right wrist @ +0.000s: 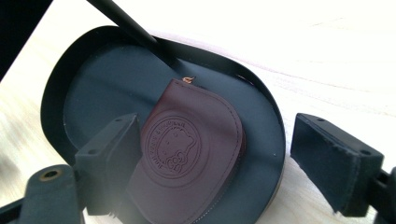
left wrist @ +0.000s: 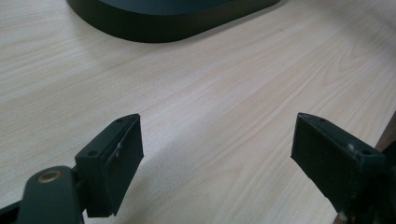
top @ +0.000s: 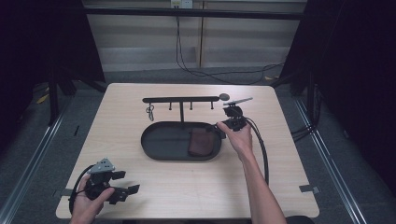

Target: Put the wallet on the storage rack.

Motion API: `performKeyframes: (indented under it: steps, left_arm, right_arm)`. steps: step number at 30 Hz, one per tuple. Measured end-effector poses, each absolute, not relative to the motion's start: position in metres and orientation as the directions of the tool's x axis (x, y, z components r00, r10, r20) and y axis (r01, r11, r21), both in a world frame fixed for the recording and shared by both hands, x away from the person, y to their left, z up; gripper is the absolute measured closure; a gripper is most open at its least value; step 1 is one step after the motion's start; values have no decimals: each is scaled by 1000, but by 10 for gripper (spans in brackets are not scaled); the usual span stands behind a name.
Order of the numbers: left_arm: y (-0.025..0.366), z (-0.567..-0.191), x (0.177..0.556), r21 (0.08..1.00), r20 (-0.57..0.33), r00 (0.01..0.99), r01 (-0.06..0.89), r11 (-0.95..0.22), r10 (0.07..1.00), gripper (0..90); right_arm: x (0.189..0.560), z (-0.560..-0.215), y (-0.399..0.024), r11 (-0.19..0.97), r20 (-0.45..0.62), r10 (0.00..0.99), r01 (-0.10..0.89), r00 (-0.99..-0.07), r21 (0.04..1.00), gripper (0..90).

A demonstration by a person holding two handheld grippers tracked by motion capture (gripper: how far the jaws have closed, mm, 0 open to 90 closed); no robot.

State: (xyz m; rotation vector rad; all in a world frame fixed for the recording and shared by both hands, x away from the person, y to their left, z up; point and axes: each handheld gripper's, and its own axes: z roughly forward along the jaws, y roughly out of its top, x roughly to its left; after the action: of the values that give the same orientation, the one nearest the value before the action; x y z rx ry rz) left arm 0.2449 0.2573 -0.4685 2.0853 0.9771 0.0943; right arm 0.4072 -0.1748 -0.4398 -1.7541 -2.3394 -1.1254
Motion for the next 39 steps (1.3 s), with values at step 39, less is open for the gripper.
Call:
performKeyframes:
  steps: [39]
  left_arm:
    - [265,-469,248,691,-270,647,646,-324,713,183]
  right_arm:
    - [331,-415,-231,147,269,871,740,-411,656,159]
